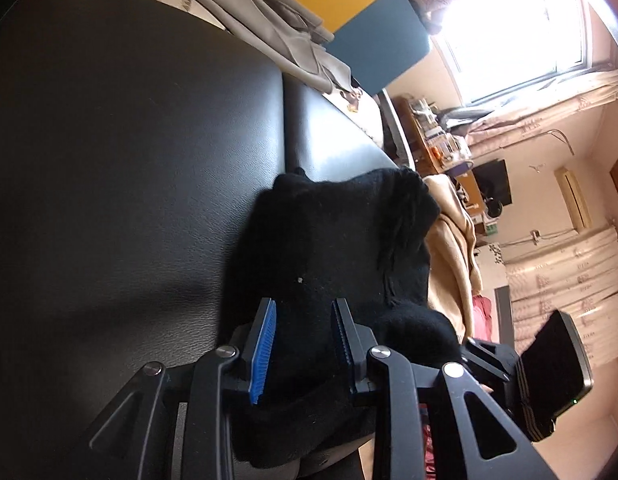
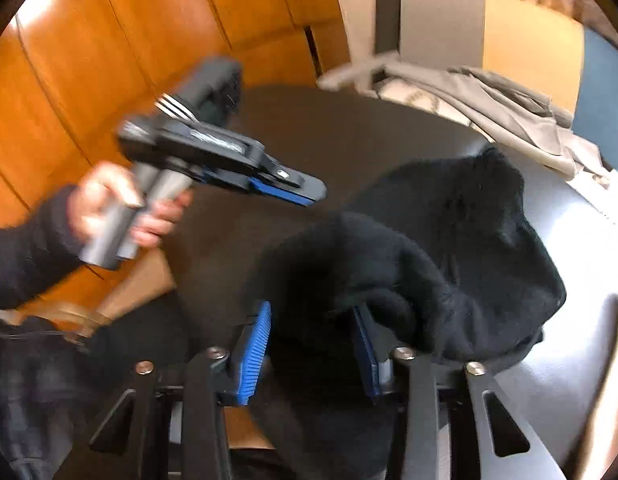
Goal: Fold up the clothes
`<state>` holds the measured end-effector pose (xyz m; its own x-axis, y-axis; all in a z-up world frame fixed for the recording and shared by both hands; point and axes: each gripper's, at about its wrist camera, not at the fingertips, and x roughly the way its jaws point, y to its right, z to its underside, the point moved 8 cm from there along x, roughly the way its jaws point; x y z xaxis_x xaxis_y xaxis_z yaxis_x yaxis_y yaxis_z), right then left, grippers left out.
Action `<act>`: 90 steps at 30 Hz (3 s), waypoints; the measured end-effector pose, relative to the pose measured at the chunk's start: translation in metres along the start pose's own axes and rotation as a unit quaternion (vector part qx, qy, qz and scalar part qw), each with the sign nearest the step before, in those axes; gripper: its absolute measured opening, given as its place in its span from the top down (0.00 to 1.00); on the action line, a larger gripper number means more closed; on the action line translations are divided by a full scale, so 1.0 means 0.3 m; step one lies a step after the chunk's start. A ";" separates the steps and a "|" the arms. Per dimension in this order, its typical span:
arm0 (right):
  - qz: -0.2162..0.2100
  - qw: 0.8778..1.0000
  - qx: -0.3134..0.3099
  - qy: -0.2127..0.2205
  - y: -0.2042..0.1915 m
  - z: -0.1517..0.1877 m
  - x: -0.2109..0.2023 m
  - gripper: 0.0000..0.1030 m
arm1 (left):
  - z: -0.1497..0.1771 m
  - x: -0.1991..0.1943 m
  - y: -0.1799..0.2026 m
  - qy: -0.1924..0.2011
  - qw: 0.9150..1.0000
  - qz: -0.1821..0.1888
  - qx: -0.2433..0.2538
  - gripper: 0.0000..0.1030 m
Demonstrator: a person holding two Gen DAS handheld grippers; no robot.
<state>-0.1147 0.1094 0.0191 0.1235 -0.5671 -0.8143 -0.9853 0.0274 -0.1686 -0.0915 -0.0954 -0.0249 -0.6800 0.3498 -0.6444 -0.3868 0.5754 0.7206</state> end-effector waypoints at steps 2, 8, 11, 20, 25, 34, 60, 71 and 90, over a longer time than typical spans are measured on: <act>0.008 1.000 0.007 -0.026 0.007 -0.009 0.029 0.59 | -0.002 0.009 0.010 -0.001 1.000 0.008 0.007 0.74; 0.048 0.999 0.009 -0.021 0.007 -0.032 -0.026 0.45 | -0.013 0.013 0.002 -0.005 1.000 0.024 0.011 0.74; 0.056 0.998 0.024 -0.032 0.038 -0.051 0.012 0.45 | 0.000 0.016 -0.008 -0.007 1.000 0.030 0.004 0.74; -0.079 0.993 0.066 -0.059 -0.051 -0.042 0.020 0.81 | 0.051 0.008 -0.005 -0.024 0.998 0.029 0.050 0.74; -0.129 0.981 0.124 -0.071 -0.079 0.133 -0.052 0.86 | 0.081 0.018 0.035 -0.040 0.993 0.030 0.105 0.73; -0.091 0.964 0.239 -0.070 0.046 0.436 0.021 0.85 | 0.203 0.097 0.116 -0.080 0.968 -0.023 0.235 0.73; -0.041 0.922 0.368 0.112 0.368 0.153 -0.045 0.49 | 0.363 0.094 0.280 -0.002 0.942 0.030 0.335 0.72; -0.056 0.888 0.427 0.161 0.409 0.231 -0.055 0.42 | 0.363 0.117 0.252 -0.014 0.948 0.043 0.316 0.72; 0.055 0.898 0.417 0.132 0.441 0.355 -0.054 0.83 | 0.147 -0.030 0.148 0.047 0.977 0.046 0.203 0.68</act>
<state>-0.2343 0.2098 -0.0493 -0.1098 -0.6954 -0.7102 -0.5457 0.6394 -0.5417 -0.0751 -0.0404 0.0017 -0.7622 0.3554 -0.5410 -0.0551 0.7972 0.6012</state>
